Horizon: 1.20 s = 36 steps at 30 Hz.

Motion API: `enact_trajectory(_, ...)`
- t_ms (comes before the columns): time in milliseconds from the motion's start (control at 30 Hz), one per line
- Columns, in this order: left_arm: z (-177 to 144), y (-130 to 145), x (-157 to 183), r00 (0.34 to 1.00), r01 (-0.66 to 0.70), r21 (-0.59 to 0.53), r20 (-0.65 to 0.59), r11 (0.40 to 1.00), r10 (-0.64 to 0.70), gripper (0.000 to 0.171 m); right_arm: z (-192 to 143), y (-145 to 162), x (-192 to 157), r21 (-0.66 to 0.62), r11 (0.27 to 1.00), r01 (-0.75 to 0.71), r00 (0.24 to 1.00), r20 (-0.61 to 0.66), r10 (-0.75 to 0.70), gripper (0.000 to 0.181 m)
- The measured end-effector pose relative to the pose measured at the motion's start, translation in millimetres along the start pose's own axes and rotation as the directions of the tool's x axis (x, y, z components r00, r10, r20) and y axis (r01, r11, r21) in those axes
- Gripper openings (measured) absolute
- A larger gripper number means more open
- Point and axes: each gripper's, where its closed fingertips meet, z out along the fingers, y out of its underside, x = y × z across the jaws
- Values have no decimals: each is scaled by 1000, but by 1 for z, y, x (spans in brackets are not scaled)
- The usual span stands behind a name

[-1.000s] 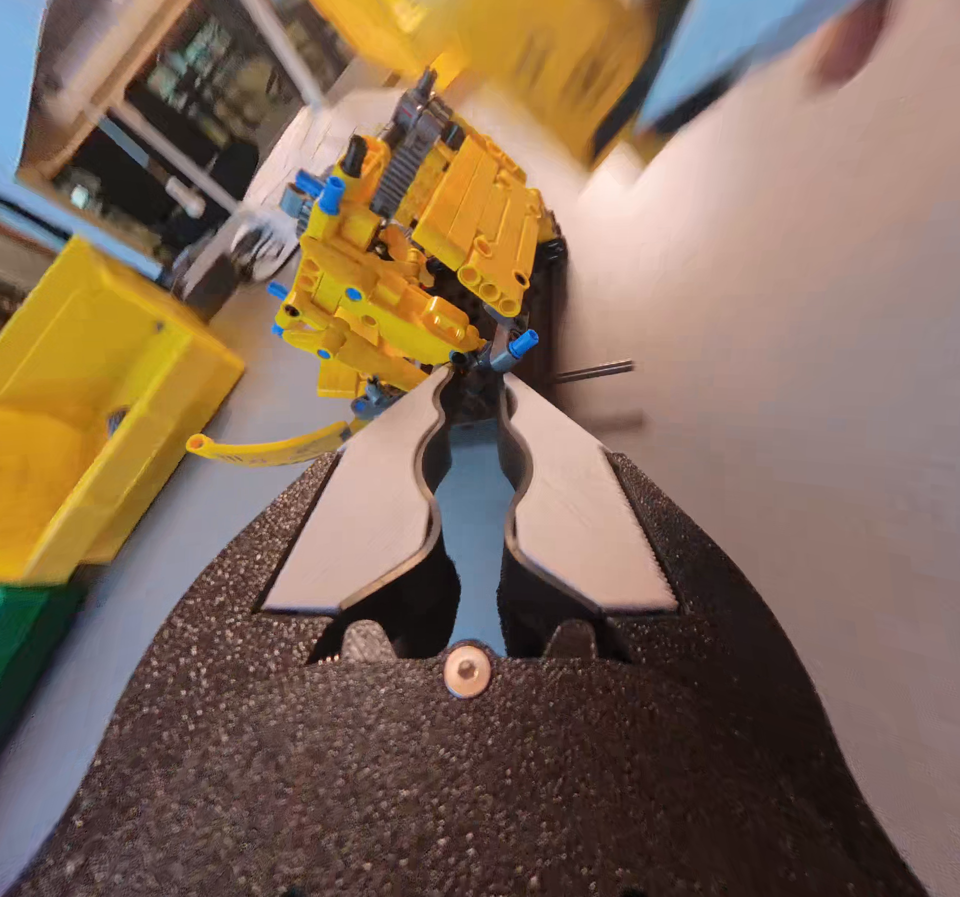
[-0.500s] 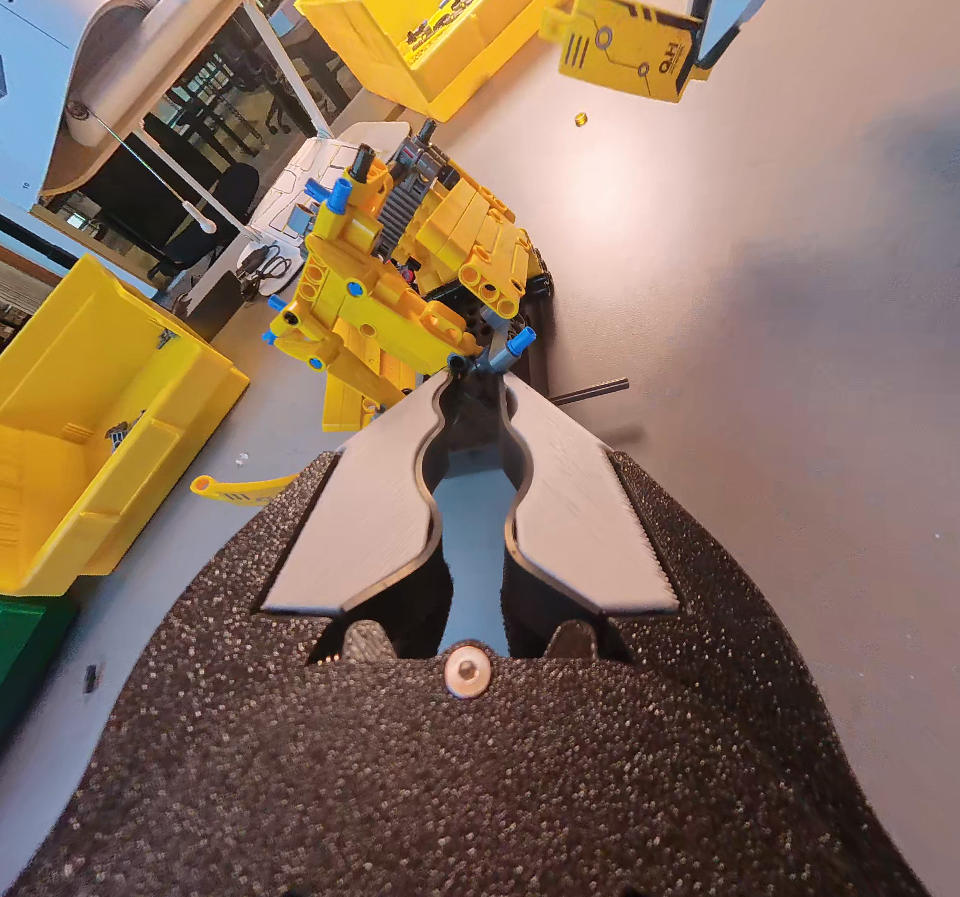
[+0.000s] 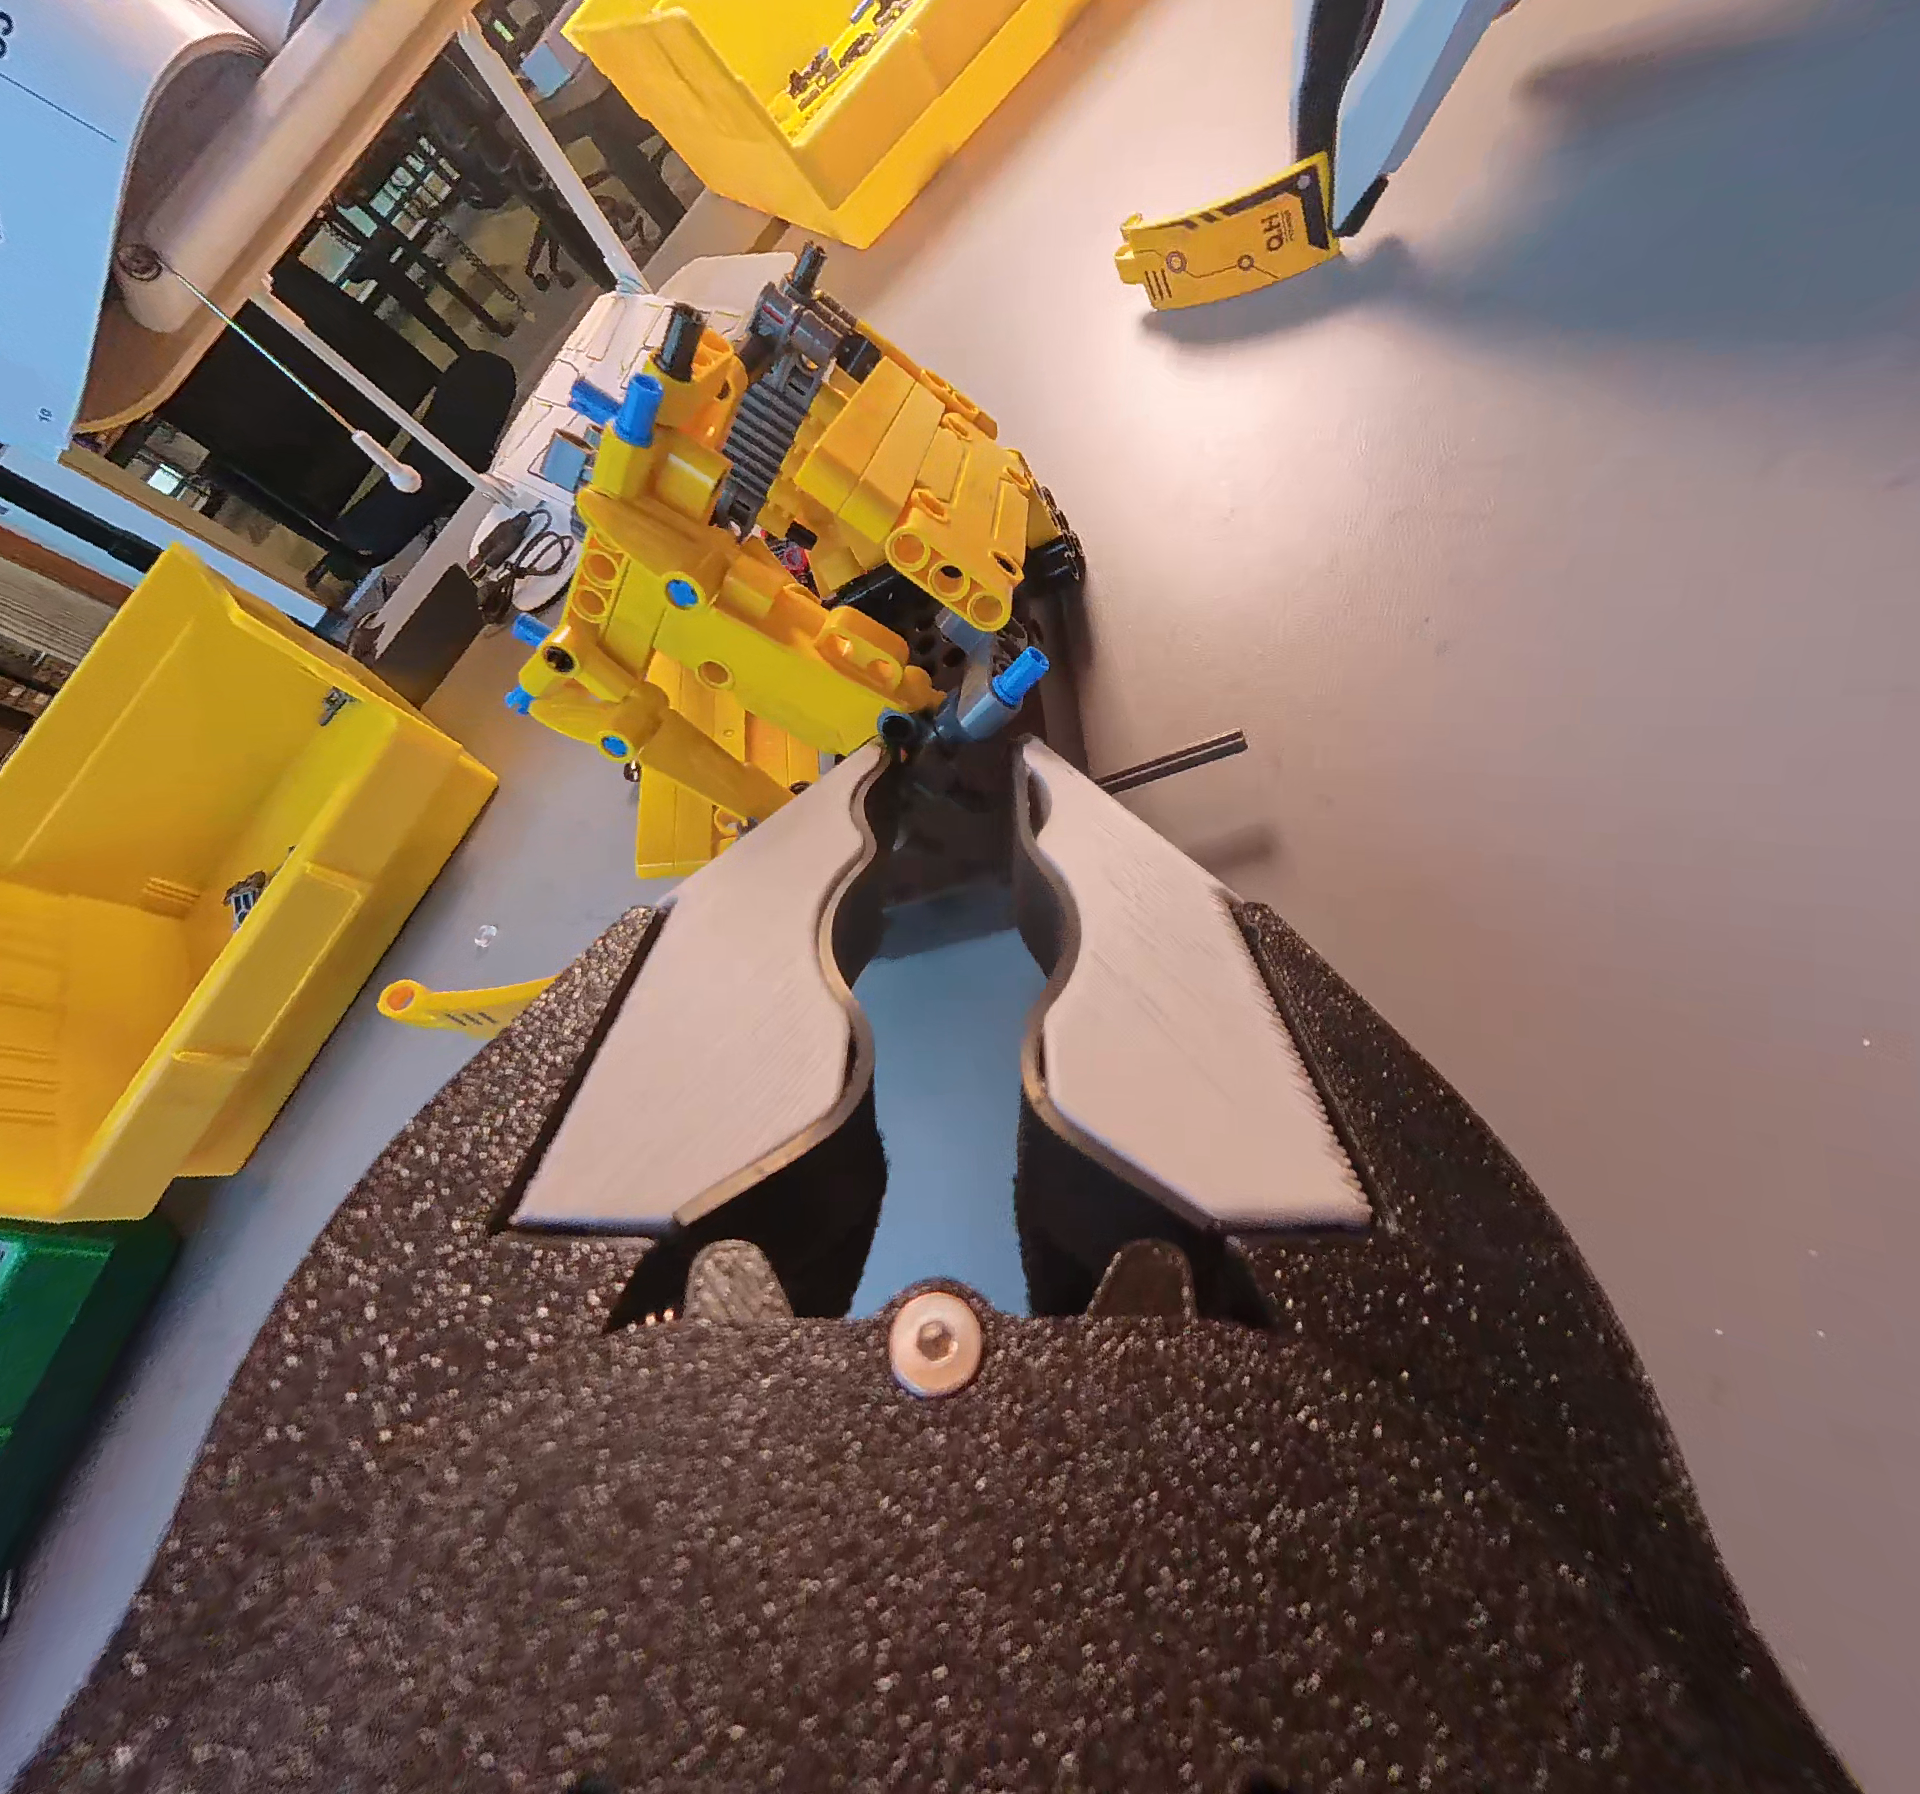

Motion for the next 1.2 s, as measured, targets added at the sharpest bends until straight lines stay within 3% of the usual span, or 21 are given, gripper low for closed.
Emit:
enact_trajectory(267, -13, -10, 12, 992, 68, 61, -113, 996, -61, 38, -15, -7, 11, 86, 996, -33, 999, -30, 36, 20)
enact_trajectory(467, -51, -35, 19, 889, 307, 123, -391, 944, -239, 52, -32, -23, 26, 293, 951, -94, 993, -43, 112, 29)
enact_trajectory(567, -79, -42, -23, 837, 446, 131, -412, 885, -361, 53, -41, -32, 32, 397, 909, -122, 988, -36, 149, 29)
enact_trajectory(633, -90, -25, -73, 867, 442, 65, -286, 895, -408, 49, -47, -38, 34, 453, 881, -138, 986, -18, 164, 29)
enact_trajectory(700, -97, 6, -131, 921, 365, -83, -113, 927, -373, 48, -51, -42, 34, 488, 859, -153, 985, 8, 171, 29)
enact_trajectory(767, -101, 41, -180, 951, 285, -321, -23, 903, -308, 49, -52, -45, 32, 508, 845, -169, 984, 37, 174, 29)
enact_trajectory(833, -98, 75, -215, 963, 202, -542, -43, 816, -267, 42, -50, -46, 30, 514, 838, -184, 982, 64, 176, 29)
enact_trajectory(900, -93, 115, -231, 942, 120, -750, -121, 650, -314, 41, -47, -44, 27, 511, 837, -195, 980, 81, 179, 29)
enact_trajectory(967, -89, 155, -238, 917, 6, -890, -177, 457, -357, 41, -43, -41, 24, 499, 844, -198, 980, 84, 180, 29)
enact_trajectory(1067, -93, 197, -230, 856, -152, -970, -224, 188, -465, 41, -42, -37, 21, 493, 848, -195, 980, 76, 181, 29)
enact_trajectory(1133, -96, 217, -226, 841, -235, -970, -232, 56, -489, 36, -44, -35, 22, 496, 847, -192, 981, 65, 184, 28)
enact_trajectory(1200, -101, 232, -219, 828, -296, -955, -236, -37, -508, 35, -48, -35, 25, 507, 840, -194, 980, 58, 191, 28)
